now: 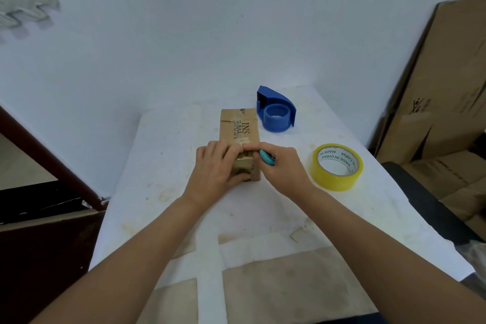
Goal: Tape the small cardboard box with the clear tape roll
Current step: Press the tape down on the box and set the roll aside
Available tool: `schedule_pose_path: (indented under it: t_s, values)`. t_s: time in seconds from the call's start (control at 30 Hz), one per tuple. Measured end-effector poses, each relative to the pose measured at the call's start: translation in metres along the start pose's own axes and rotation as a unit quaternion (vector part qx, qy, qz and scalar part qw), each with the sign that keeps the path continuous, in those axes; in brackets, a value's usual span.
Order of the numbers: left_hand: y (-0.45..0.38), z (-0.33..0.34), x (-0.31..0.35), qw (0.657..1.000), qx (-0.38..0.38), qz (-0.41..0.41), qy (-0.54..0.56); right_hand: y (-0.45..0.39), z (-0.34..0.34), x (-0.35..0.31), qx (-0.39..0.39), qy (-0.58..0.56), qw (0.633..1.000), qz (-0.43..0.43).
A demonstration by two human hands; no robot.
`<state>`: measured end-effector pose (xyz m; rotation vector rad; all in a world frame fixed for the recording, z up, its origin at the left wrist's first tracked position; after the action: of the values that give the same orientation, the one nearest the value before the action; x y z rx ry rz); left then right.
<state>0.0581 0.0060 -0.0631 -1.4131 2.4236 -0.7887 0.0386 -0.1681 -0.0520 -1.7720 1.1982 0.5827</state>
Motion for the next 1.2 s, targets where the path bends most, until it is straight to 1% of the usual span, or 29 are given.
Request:
schedule_pose_path:
  t_s: [0.1,0.23,0.27,0.33,0.4,0.53,0.67,0.73,0.8,0.83,0.87,0.9,0.93,0.97,1.0,1.03,1.1,1.13,1.2]
  values:
    - [0.000,-0.008,-0.007,0.999,-0.036,0.024,0.026,0.000,0.001,-0.001,0.000,-0.007,1.000,0.004]
    - [-0.009,-0.018,-0.005,0.988,-0.069,-0.014,0.136,0.001,0.000,-0.001,0.020,-0.017,1.000,0.007]
    - [-0.009,-0.016,-0.005,0.987,-0.079,-0.009,0.137,0.001,-0.001,-0.001,0.021,-0.016,1.000,0.004]
    - [-0.004,-0.011,-0.006,0.989,-0.100,0.010,0.107,0.001,-0.001,-0.002,0.012,-0.010,1.000,0.003]
    - [-0.003,-0.011,-0.008,0.991,-0.104,0.010,0.087,0.000,0.000,-0.003,0.001,0.003,1.000,0.005]
    - [-0.003,-0.014,-0.007,0.994,-0.093,-0.017,0.046,0.001,0.001,-0.003,-0.010,0.015,1.000,0.010]
    - [-0.003,-0.013,-0.007,0.990,-0.122,-0.036,0.057,0.003,-0.006,-0.014,-0.051,0.028,0.998,0.035]
    - [-0.004,-0.014,-0.005,0.988,-0.130,-0.052,0.060,0.006,-0.022,-0.019,-0.046,0.064,0.996,0.037]
    - [-0.006,-0.020,0.000,0.988,-0.109,-0.085,0.074,0.010,-0.049,-0.018,-0.002,0.098,0.993,0.060]
    - [-0.007,-0.026,0.007,0.989,-0.083,-0.089,0.087,0.012,-0.065,-0.014,0.013,0.114,0.990,0.084]
    - [-0.010,-0.032,0.016,0.990,-0.054,-0.078,0.106,0.015,-0.079,-0.009,0.011,0.136,0.984,0.115]
    - [-0.014,-0.038,0.029,0.989,-0.035,-0.056,0.132,0.019,-0.092,-0.003,-0.008,0.166,0.976,0.144]
    - [-0.017,-0.042,0.045,0.985,-0.035,-0.035,0.164,0.023,-0.102,0.002,-0.030,0.194,0.967,0.165]
    - [-0.022,-0.045,0.062,0.977,-0.061,-0.029,0.202,0.029,-0.110,0.007,-0.043,0.213,0.960,0.176]
    - [-0.026,-0.043,0.077,0.964,-0.108,-0.044,0.239,0.034,-0.117,0.009,-0.044,0.224,0.957,0.182]
    - [-0.031,-0.036,0.090,0.947,-0.159,-0.075,0.270,0.039,-0.123,0.010,-0.042,0.228,0.955,0.185]
    - [-0.040,-0.013,0.104,0.899,-0.250,-0.158,0.323,0.048,-0.131,0.013,-0.060,0.245,0.947,0.197]
    - [-0.045,0.000,0.107,0.875,-0.279,-0.196,0.344,0.052,-0.133,0.013,-0.083,0.262,0.939,0.205]
    - [-0.053,0.021,0.109,0.838,-0.323,-0.241,0.369,0.057,-0.135,0.015,-0.129,0.287,0.924,0.216]
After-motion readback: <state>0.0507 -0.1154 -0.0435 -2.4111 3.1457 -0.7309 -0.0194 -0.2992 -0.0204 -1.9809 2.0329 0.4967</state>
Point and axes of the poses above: each hand's wrist, its own y-axis away from the middle knuckle, its own z-axis out of the palm, x = y × z, the point moved 2 cm from there along -y, towards the middle knuckle, and after that the axes turned 5 degrees about -z, right-handed, at the moved point
